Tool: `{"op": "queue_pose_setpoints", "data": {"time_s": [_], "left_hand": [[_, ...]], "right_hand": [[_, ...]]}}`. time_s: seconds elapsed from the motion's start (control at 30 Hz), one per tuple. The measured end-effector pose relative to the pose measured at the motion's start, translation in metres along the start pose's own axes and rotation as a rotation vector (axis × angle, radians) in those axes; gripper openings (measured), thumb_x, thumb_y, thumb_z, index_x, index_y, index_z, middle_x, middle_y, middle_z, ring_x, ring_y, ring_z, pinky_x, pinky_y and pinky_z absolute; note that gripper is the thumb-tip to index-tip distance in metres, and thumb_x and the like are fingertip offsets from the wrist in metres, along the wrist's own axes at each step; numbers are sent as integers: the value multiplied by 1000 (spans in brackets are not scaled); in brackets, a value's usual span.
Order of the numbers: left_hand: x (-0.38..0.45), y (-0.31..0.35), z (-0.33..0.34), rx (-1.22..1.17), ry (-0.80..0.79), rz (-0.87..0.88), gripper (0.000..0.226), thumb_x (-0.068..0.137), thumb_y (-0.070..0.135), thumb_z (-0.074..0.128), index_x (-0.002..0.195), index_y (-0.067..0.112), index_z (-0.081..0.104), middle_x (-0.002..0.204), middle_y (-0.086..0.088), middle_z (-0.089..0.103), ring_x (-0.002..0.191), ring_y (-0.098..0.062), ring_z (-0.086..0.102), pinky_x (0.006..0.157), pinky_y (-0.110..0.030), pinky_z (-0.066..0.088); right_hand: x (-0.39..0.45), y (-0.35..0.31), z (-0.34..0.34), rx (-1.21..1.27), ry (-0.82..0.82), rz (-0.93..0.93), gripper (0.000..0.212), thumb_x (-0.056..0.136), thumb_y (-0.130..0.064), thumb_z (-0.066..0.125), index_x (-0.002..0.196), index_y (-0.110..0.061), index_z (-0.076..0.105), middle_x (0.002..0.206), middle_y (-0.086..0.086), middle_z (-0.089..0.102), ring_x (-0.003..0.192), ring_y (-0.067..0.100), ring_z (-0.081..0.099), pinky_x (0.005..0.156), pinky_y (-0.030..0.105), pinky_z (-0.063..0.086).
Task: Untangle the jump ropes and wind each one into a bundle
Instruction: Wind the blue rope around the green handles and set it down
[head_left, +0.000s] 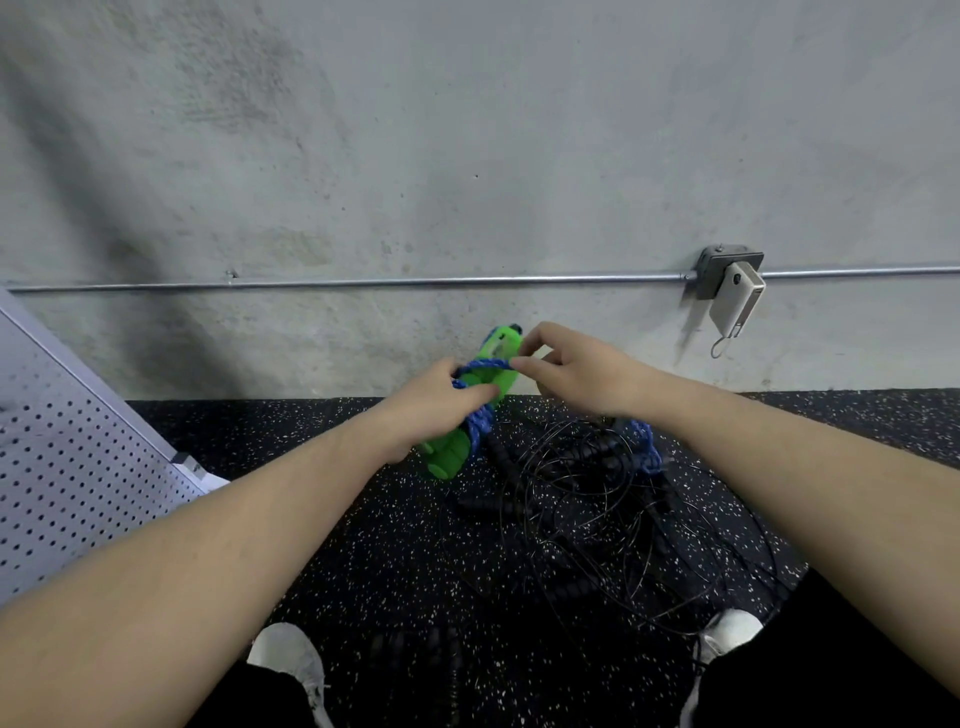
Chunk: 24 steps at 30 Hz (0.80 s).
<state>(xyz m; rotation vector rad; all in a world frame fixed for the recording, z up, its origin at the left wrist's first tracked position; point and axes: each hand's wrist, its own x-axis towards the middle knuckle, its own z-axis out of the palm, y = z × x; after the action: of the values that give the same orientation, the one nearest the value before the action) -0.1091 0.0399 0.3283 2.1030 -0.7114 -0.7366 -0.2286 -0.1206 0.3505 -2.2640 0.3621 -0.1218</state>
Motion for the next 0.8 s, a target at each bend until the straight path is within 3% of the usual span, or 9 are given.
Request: {"op": "queue_pose_setpoints", "data": {"time_s": [0.13, 0.27, 0.37, 0.47, 0.53, 0.63, 0.8], "left_hand": [[-2, 5, -2, -397, -29, -115, 38, 87, 30, 80, 114, 13, 60, 99, -12, 74, 86, -30, 73, 82, -50, 61], [-14, 17, -7, -641, -151, -156, 52, 71, 28, 84, 113, 8, 60, 90, -15, 75, 74, -29, 72, 67, -42, 63], [-20, 26, -9, -698, -232, -150, 59, 69, 52, 73, 110, 10, 68, 85, -14, 72, 68, -26, 70, 60, -39, 62], [-19, 29, -6, -706, -234, -151, 69, 73, 72, 59, 109, 13, 71, 82, -13, 71, 67, -25, 69, 64, -40, 60], [-17, 30, -7, -735, -204, -133, 65, 87, 71, 52, 109, 12, 69, 83, -13, 71, 67, -25, 70, 65, -41, 60], [-18, 31, -11, -767, -193, -84, 52, 99, 58, 48, 107, 12, 71, 86, -14, 73, 70, -25, 72, 66, -43, 62], [-20, 29, -23, -874, -230, -8, 47, 93, 49, 53, 89, 12, 82, 90, -17, 74, 72, -32, 73, 69, -46, 62]], "right_hand": [[-1, -3, -3, 138, -22, 13, 11, 100, -29, 60, 94, -21, 62, 54, -7, 53, 39, 3, 37, 41, 18, 30], [-8, 1, -12, 216, -133, 27, 11, 101, -24, 58, 106, -23, 67, 58, -6, 53, 45, 9, 36, 42, 21, 28], [-13, 4, -17, 232, -175, 79, 10, 101, -28, 58, 107, -29, 66, 62, -8, 54, 45, 5, 37, 44, 20, 28], [-14, 6, -22, 211, -156, 99, 13, 98, -34, 62, 101, -22, 66, 59, -6, 54, 45, 6, 38, 43, 20, 28], [-16, 7, -23, 199, -168, 92, 23, 98, -36, 61, 99, -15, 68, 54, -6, 52, 45, 9, 37, 42, 20, 29], [-19, 8, -26, 214, -204, 74, 22, 101, -36, 54, 102, -23, 73, 53, -8, 45, 46, 8, 33, 43, 19, 29], [-24, 18, -36, 221, -257, 125, 24, 105, -29, 49, 114, -24, 71, 62, -10, 42, 49, 4, 33, 47, 18, 27]]}}
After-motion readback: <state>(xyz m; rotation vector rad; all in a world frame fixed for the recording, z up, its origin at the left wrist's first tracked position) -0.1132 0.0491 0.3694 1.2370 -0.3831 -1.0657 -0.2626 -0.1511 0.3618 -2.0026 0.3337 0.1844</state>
